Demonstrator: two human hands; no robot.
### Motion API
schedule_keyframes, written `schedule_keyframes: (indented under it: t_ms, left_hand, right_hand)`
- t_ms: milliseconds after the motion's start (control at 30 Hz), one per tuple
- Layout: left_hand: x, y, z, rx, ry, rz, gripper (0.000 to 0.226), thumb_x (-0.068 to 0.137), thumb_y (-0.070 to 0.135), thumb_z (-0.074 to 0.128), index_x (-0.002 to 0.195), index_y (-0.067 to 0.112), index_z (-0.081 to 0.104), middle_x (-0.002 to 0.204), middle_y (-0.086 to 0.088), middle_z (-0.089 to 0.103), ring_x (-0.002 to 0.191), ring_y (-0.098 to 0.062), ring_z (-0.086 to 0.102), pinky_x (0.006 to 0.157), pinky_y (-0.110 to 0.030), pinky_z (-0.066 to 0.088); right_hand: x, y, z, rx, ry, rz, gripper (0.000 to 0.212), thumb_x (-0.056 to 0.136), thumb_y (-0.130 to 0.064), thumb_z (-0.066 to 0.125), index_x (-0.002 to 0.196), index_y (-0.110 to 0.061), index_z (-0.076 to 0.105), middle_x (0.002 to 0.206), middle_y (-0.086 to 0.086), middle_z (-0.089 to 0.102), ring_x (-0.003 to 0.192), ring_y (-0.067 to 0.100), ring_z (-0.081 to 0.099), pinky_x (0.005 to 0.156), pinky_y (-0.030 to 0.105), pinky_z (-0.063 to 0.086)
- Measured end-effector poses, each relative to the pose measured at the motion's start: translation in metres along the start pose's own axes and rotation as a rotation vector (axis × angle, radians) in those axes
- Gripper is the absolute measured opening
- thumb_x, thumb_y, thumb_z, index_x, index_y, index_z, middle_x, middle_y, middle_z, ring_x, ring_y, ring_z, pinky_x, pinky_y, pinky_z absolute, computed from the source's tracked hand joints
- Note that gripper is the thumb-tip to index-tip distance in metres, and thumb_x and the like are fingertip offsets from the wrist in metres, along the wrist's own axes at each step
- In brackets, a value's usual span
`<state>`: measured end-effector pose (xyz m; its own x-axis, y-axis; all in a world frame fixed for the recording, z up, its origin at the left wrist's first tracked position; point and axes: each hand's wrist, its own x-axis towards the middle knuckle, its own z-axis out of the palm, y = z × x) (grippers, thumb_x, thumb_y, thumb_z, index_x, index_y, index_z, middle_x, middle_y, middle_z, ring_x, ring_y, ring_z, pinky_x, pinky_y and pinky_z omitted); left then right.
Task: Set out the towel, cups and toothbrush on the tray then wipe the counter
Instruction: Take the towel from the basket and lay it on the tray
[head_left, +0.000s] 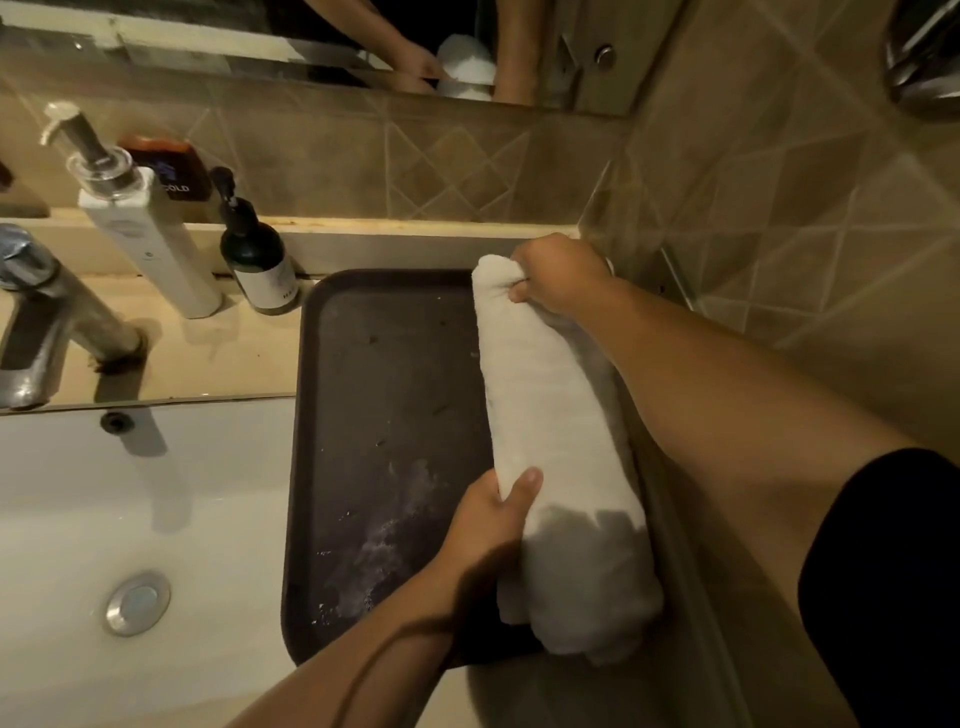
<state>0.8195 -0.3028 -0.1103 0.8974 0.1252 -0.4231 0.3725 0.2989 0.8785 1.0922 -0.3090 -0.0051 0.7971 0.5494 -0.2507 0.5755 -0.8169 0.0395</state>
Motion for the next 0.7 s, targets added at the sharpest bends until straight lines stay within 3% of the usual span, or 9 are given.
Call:
schedule_keyframes:
  t_ms: [267,400,600,700]
  left_hand:
    - [0.006,-0.011,0.003,0.046,0.077,-0.012,0.039,0.094,0.052,0.054,0.119,0.025,0.07,0.111,0.008,0.076,0.106,-0.01,0.071,0.095,-0.044,0.056]
    - [0.007,-0.014,0.003,0.077,0.079,-0.034,0.041,0.095,0.055,0.052,0.124,0.028,0.064,0.114,0.01,0.074,0.106,-0.007,0.069,0.088,-0.03,0.055]
    - [0.008,-0.013,0.004,0.158,0.122,0.021,0.034,0.101,0.042,0.052,0.126,0.023,0.065,0.114,0.009,0.074,0.106,-0.001,0.067,0.082,-0.017,0.05]
    - [0.007,-0.015,0.006,0.173,0.147,0.021,0.038,0.1,0.046,0.052,0.126,0.021,0.063,0.116,0.007,0.073,0.108,-0.005,0.067,0.085,-0.023,0.052]
  right_hand:
    - [0.009,0.01,0.029,0.006,0.124,-0.073,0.044,0.09,-0.043,0.062,0.128,-0.02,0.059,0.118,0.007,0.067,0.102,0.027,0.06,0.084,0.038,0.047]
    - [0.012,0.016,0.039,0.094,0.16,-0.09,0.047,0.09,-0.043,0.064,0.131,-0.02,0.057,0.126,0.006,0.064,0.105,0.026,0.06,0.089,0.035,0.045]
    - [0.017,0.02,0.046,0.088,0.187,-0.109,0.048,0.09,-0.046,0.062,0.131,-0.021,0.058,0.126,0.006,0.064,0.106,0.027,0.06,0.088,0.036,0.045]
    - [0.017,0.022,0.047,0.078,0.202,-0.13,0.049,0.09,-0.047,0.06,0.131,-0.021,0.057,0.127,0.007,0.064,0.108,0.028,0.059,0.091,0.039,0.044]
